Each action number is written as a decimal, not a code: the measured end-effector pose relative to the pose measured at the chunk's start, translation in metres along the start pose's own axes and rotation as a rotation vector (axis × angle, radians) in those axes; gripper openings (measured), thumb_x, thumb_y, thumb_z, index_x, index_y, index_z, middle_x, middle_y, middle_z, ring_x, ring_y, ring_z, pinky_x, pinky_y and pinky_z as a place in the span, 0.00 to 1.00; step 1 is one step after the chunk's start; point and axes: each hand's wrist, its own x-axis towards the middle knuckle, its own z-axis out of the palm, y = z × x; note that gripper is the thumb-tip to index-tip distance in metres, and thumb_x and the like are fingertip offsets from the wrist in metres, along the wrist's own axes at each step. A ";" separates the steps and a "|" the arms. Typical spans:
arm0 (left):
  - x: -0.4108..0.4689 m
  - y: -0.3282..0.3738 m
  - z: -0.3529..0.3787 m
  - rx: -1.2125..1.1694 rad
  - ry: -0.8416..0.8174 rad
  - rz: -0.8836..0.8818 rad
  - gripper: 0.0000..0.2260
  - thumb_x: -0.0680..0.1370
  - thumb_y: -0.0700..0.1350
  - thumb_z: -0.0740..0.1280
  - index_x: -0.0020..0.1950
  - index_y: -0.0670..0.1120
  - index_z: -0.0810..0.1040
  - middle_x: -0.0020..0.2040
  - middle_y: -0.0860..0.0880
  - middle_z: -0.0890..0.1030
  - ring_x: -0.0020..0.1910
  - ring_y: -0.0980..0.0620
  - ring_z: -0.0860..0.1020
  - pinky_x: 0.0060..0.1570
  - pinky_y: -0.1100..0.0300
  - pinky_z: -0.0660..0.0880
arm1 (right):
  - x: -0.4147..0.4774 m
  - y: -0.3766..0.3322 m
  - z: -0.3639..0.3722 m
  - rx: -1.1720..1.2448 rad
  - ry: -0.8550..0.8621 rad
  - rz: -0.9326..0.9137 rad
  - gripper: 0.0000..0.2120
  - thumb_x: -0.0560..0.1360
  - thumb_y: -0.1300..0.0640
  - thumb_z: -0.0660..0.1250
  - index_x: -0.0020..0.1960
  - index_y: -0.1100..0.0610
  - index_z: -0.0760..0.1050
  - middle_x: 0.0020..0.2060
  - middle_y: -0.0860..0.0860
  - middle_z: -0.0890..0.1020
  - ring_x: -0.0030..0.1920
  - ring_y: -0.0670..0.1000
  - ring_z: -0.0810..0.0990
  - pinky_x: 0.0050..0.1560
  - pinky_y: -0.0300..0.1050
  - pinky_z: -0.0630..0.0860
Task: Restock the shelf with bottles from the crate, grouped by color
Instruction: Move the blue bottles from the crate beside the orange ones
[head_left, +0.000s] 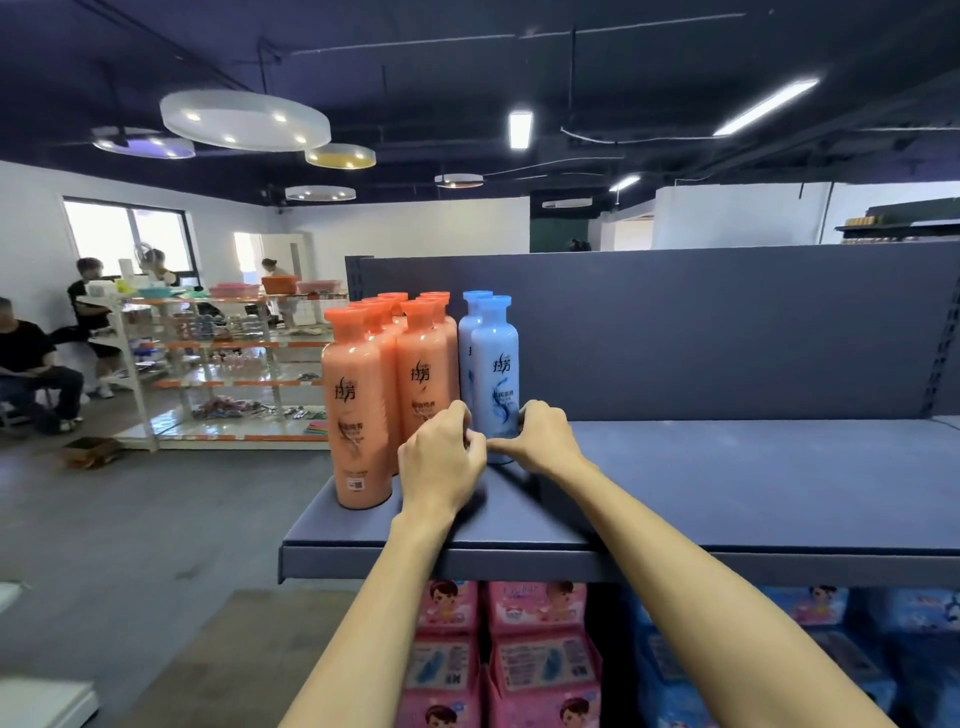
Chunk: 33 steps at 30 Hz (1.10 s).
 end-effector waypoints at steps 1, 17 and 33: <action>0.000 0.001 0.001 0.006 0.000 0.008 0.03 0.74 0.45 0.63 0.45 0.47 0.72 0.39 0.50 0.80 0.40 0.44 0.77 0.36 0.54 0.72 | 0.003 -0.001 0.002 0.002 0.001 0.010 0.25 0.64 0.43 0.79 0.44 0.56 0.68 0.47 0.55 0.78 0.42 0.55 0.75 0.30 0.44 0.66; 0.003 -0.002 0.004 -0.051 0.075 -0.041 0.02 0.74 0.45 0.65 0.45 0.48 0.75 0.37 0.51 0.80 0.40 0.44 0.77 0.36 0.57 0.67 | 0.016 -0.006 0.017 0.004 0.097 0.009 0.30 0.63 0.38 0.79 0.47 0.59 0.70 0.45 0.53 0.77 0.44 0.55 0.76 0.32 0.47 0.68; 0.002 -0.002 0.004 -0.082 0.080 -0.032 0.02 0.74 0.45 0.65 0.44 0.48 0.74 0.37 0.51 0.80 0.39 0.44 0.76 0.36 0.56 0.69 | 0.012 -0.014 0.019 -0.040 0.138 0.017 0.31 0.64 0.38 0.78 0.50 0.60 0.72 0.45 0.53 0.78 0.45 0.57 0.77 0.40 0.48 0.73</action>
